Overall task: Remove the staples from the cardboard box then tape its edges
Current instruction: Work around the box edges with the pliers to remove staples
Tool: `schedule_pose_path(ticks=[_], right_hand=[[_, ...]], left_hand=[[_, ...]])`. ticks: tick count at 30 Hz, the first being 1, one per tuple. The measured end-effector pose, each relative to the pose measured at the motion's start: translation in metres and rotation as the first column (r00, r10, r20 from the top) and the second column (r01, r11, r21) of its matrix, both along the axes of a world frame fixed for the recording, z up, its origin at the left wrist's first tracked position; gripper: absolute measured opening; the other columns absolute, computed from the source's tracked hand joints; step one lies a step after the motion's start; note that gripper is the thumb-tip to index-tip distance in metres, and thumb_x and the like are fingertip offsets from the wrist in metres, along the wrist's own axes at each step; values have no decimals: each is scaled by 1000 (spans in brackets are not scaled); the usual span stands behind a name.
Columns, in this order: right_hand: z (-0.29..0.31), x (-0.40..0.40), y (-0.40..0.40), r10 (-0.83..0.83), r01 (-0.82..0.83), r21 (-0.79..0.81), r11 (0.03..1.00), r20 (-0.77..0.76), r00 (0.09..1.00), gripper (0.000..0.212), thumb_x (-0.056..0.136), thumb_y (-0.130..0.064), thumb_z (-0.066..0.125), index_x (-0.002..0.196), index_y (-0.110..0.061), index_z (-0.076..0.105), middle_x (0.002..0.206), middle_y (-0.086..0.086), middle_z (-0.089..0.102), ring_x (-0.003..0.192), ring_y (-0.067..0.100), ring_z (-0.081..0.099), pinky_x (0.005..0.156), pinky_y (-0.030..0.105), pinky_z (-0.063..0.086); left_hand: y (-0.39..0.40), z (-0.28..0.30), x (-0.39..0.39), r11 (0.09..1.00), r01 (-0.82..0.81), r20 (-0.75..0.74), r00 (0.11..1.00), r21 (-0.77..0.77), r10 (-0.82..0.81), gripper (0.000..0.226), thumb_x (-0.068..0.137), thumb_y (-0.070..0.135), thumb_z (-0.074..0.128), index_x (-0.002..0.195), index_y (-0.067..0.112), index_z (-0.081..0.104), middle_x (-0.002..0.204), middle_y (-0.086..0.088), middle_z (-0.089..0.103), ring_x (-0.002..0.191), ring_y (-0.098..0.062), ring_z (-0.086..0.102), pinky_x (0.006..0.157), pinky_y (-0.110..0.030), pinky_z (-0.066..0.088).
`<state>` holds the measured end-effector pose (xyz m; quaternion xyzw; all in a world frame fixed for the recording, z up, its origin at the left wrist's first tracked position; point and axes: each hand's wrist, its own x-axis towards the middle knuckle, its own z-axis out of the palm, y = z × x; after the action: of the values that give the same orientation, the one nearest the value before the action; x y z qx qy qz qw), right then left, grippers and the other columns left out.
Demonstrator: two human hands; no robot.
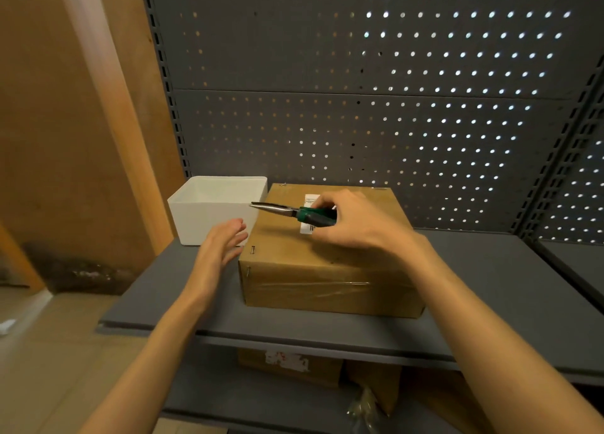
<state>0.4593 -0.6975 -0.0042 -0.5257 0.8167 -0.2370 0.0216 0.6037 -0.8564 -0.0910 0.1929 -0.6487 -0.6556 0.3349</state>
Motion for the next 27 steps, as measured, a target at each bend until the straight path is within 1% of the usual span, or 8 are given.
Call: schedule_pose_path(ticks=[2,4,8,12,15,19,23,27], right_hand=[[0,4,0,21,-20,56,998,-14,1000,38,79,-32,65,114,-17,59,103,0,58,83,11,51,61,15,42],[-1,9,0,30,-26,92,995,-34,999,39,77,-30,64,113,-16,59,104,1,58,87,13,52,69,23,50],[-2,18,5,11,-4,108,994,-64,998,39,76,-30,64,112,-15,60,107,3,60,94,16,52,82,35,52],[1,23,15,-3,12,138,990,-64,998,38,74,-31,65,110,-18,61,102,1,59,91,18,55,73,29,49],[3,27,17,-3,17,175,984,-77,997,39,74,-32,65,110,-18,59,98,-1,54,90,18,54,67,25,44],[3,31,15,-5,26,197,980,-106,994,36,74,-32,64,107,-17,59,96,-1,55,86,17,54,63,25,44],[3,32,14,-10,32,217,976,-102,995,33,74,-32,64,103,-18,59,96,0,57,82,15,54,62,26,48],[0,33,14,-23,59,216,975,-164,986,28,73,-34,62,98,-22,57,91,-3,55,79,16,52,54,24,39]], left_hand=[[9,-9,8,999,45,27,999,-29,-44,55,76,43,54,126,22,46,121,10,52,112,-5,50,87,-19,39],[17,-16,13,995,81,70,995,-59,-77,57,75,45,58,127,28,43,120,16,48,111,-2,46,84,-16,37],[32,-23,15,997,77,113,991,-31,-73,62,73,48,66,128,28,45,118,13,54,103,0,53,72,-9,44],[39,-25,13,998,51,123,991,-49,-44,63,69,50,59,127,28,45,112,16,57,93,8,56,63,-1,44],[41,-25,13,994,59,137,989,-89,-47,63,66,59,57,123,33,47,111,20,58,92,13,57,66,-1,42],[41,-29,13,992,55,146,989,-109,-39,69,68,62,54,128,31,46,116,18,57,103,4,54,76,-10,39],[41,-29,13,988,62,170,985,-140,-38,73,70,61,51,134,28,42,120,13,56,102,4,52,74,-8,37],[41,-30,13,987,68,175,984,-148,-42,75,69,63,50,135,28,41,122,11,55,104,2,51,75,-10,37]])
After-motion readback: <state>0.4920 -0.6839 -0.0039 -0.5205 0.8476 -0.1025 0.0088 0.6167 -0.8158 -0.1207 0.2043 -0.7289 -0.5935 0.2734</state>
